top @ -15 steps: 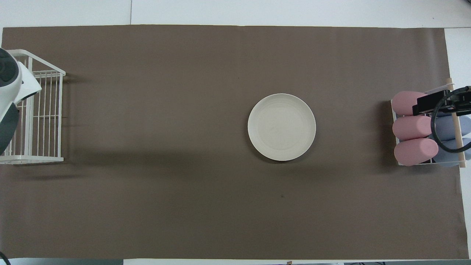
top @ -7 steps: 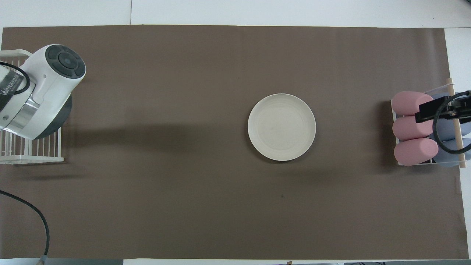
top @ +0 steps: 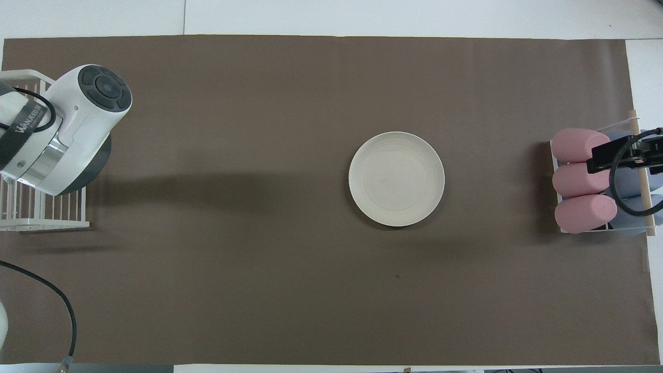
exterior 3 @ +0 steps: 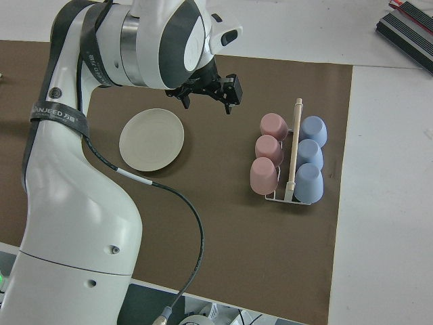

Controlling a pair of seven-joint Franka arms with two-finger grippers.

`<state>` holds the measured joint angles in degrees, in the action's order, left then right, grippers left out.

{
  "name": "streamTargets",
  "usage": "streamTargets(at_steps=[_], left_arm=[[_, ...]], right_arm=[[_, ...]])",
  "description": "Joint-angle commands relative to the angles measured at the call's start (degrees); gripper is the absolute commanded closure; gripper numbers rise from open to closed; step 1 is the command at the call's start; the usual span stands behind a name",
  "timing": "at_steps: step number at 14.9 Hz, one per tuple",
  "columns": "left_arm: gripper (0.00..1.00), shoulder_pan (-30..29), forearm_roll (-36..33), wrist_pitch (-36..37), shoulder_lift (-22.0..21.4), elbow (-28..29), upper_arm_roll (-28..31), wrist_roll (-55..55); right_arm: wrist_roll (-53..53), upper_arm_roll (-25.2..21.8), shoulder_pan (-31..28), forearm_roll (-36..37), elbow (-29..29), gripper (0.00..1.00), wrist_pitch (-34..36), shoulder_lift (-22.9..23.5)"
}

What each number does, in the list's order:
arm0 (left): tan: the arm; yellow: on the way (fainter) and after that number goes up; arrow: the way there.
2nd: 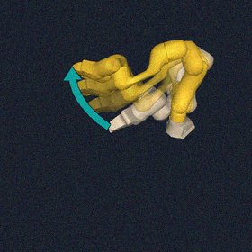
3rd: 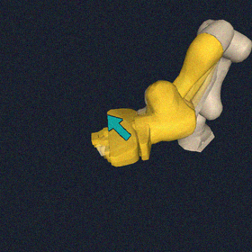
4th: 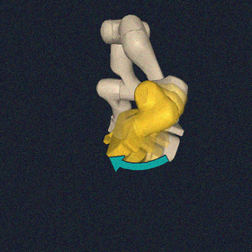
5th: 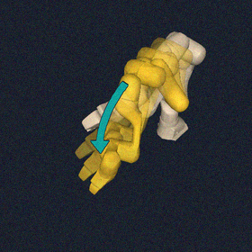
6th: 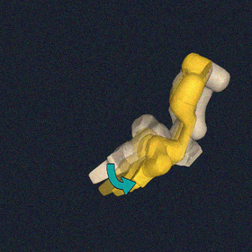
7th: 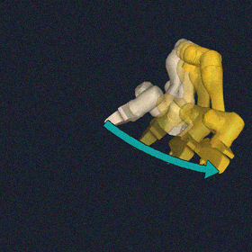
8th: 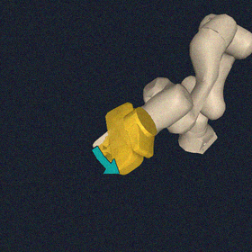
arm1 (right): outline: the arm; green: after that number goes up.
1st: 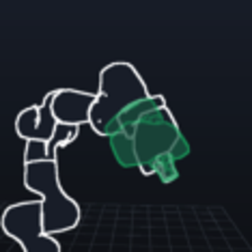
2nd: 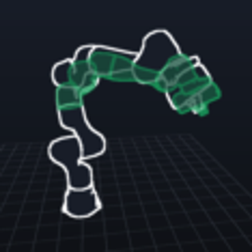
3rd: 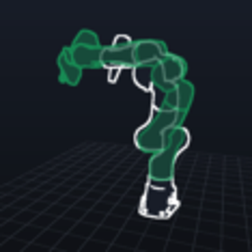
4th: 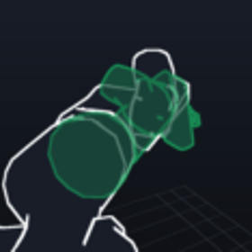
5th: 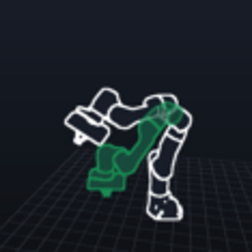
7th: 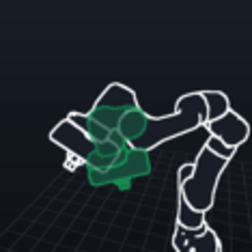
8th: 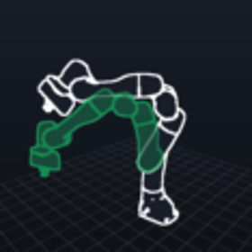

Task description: Wipe plate with sponge

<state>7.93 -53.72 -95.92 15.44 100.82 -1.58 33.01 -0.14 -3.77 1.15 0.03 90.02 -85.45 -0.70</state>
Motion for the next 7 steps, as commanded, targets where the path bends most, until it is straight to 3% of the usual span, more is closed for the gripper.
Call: streamTargets(at_steps=[1, 2, 3, 4, 6, 7], left_arm=[[0.77, 0.5, -0.5, -1.3, 0.2, 0.1, 0.4, 2.2], [0.54, 0.5, -0.5, -1.4, 0.2, 0.2, 0.4, 2.3], [0.26, 0.4, -0.5, -1.6, 0.2, 0.2, 0.4, 2.2], [0.22, 0.4, -0.5, -1.8, 0.2, 0.2, 0.4, 2.2], [0.00, 0.3, -0.5, -1.9, 0.1, 0.2, 0.4, 2.2], [0.00, 0.2, -0.5, -1.9, 0.1, 0.2, 0.4, 2.3]], right_arm=[[1.1, 0.3, -0.3, 1.1, -0.9, 0.00, 1.1, 0.5], [1.1, 0.3, -0.3, 1.1, -0.9, 0.00, 1.2, 0.5], [1.1, 0.3, -0.3, 1.0, -0.9, 0.00, 1.2, 0.5], [1.1, 0.3, -0.3, 1.1, -0.9, 0.00, 1.2, 0.5], [1.3, 0.3, -0.3, 1.1, -0.9, 0.00, 1.2, 0.5], [1.3, 0.3, -0.3, 1.0, -0.9, 0.00, 1.2, 0.5]])
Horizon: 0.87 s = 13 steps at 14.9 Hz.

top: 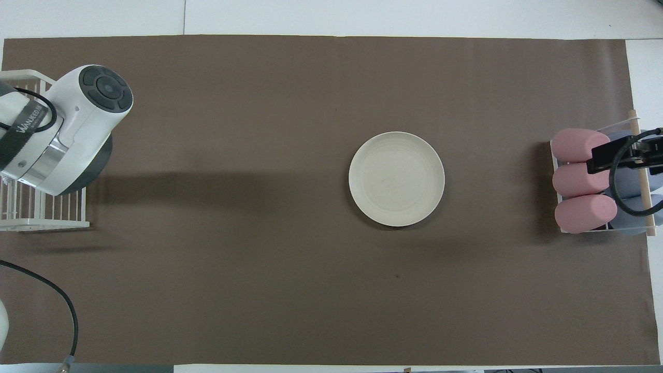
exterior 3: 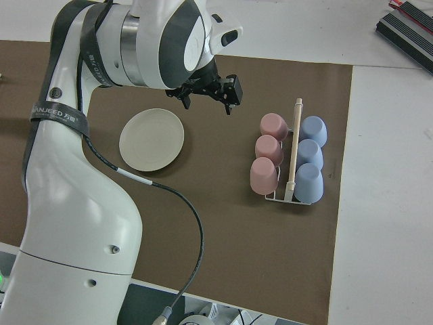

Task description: Wipe plate with sponge

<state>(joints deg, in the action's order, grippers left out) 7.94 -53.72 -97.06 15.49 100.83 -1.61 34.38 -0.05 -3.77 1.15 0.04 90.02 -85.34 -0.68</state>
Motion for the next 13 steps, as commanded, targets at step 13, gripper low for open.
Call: streamTargets(at_steps=[13], left_arm=[[0.00, -1.0, 23.6, 0.1, -5.3, -4.5, 0.6, -2.2]], right_arm=[[1.5, 0.3, -0.2, 1.0, -1.0, 0.00, 0.5, 0.5]])
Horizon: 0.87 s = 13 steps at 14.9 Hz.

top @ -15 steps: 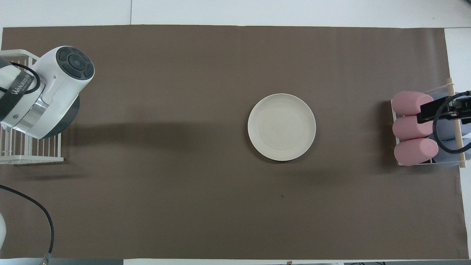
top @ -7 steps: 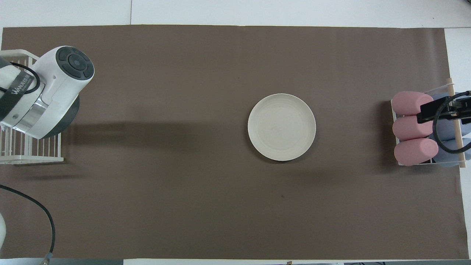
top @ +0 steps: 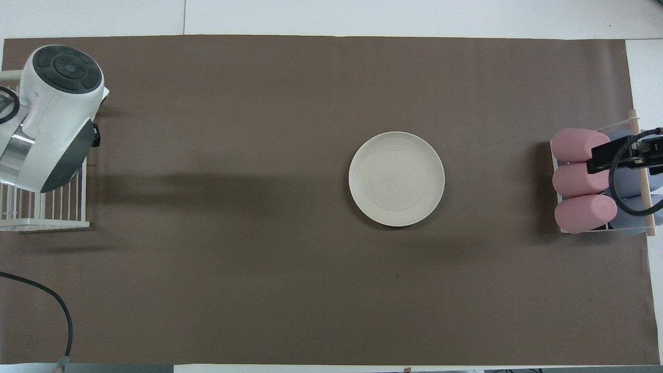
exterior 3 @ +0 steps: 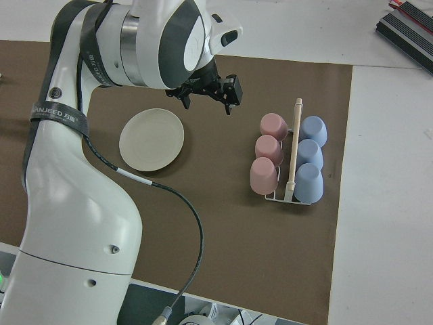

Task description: Wipe plate with sponge

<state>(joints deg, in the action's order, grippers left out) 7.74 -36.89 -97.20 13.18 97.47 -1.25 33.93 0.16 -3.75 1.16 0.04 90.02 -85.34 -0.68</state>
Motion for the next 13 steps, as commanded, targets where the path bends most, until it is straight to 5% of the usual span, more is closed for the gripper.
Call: streamTargets(at_steps=[1, 6, 13], left_arm=[[0.00, -0.9, 10.3, 0.7, -4.3, -1.4, 0.5, -2.1], [0.00, -5.5, 29.8, 6.4, -14.3, -0.8, 0.6, -15.0], [0.00, -5.6, 38.0, 10.1, -18.4, -0.2, 1.2, -21.2]], right_arm=[[1.2, 0.2, -0.2, 1.0, -1.0, 0.00, 0.5, 0.6], [1.3, 0.2, -0.1, 1.0, -1.0, 0.00, 0.5, 0.6], [1.6, 0.2, -0.1, 1.0, -1.0, 0.00, 0.8, 0.6]])
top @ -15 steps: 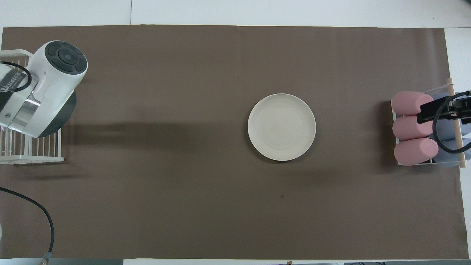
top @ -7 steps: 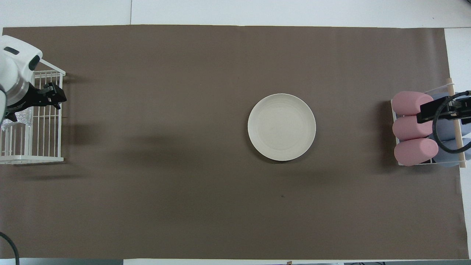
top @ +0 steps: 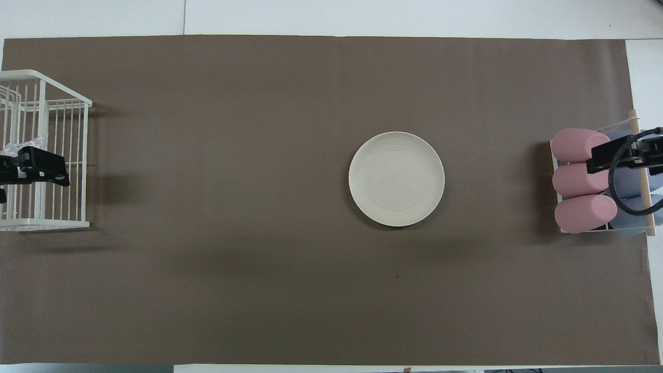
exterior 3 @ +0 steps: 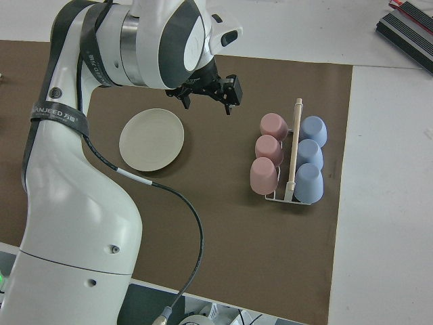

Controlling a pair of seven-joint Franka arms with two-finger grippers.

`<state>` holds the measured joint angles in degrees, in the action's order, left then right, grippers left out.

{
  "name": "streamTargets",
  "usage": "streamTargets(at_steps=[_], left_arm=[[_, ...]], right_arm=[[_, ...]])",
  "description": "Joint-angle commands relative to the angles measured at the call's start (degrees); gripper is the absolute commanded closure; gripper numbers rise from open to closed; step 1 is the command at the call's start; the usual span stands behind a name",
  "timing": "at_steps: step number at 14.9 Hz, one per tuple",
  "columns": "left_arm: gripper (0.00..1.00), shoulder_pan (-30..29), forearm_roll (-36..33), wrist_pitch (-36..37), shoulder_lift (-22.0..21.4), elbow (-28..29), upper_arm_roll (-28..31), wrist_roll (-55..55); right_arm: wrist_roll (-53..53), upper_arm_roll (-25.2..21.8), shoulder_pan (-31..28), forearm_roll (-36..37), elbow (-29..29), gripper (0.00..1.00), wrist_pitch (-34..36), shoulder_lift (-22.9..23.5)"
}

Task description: Wipe plate with sponge

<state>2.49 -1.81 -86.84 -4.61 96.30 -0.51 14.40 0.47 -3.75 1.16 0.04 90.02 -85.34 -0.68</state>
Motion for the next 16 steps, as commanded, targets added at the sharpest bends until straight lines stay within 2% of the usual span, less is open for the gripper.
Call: streamTargets(at_steps=[1, 3, 7, 16], left_arm=[[0.00, -0.3, 3.2, -0.7, -0.5, 1.1, 0.9, -1.6], [0.00, -0.2, 5.0, 1.8, 0.1, -0.1, 1.2, -1.3], [0.00, 0.4, 5.2, 10.5, 3.4, -7.6, 1.2, -1.2], [0.00, 0.2, 5.1, 8.4, 3.2, -7.4, 0.8, -1.5]], right_arm=[[1.3, 0.2, -0.2, 1.0, -1.0, 0.00, 0.8, 0.6], [1.3, 0.2, -0.1, 1.0, -1.0, 0.00, 0.8, 0.6], [1.3, 0.3, -0.1, 1.0, -1.0, 0.00, 0.8, 0.6], [1.4, 0.2, -0.2, 1.0, -1.0, 0.00, 0.9, 0.6]])
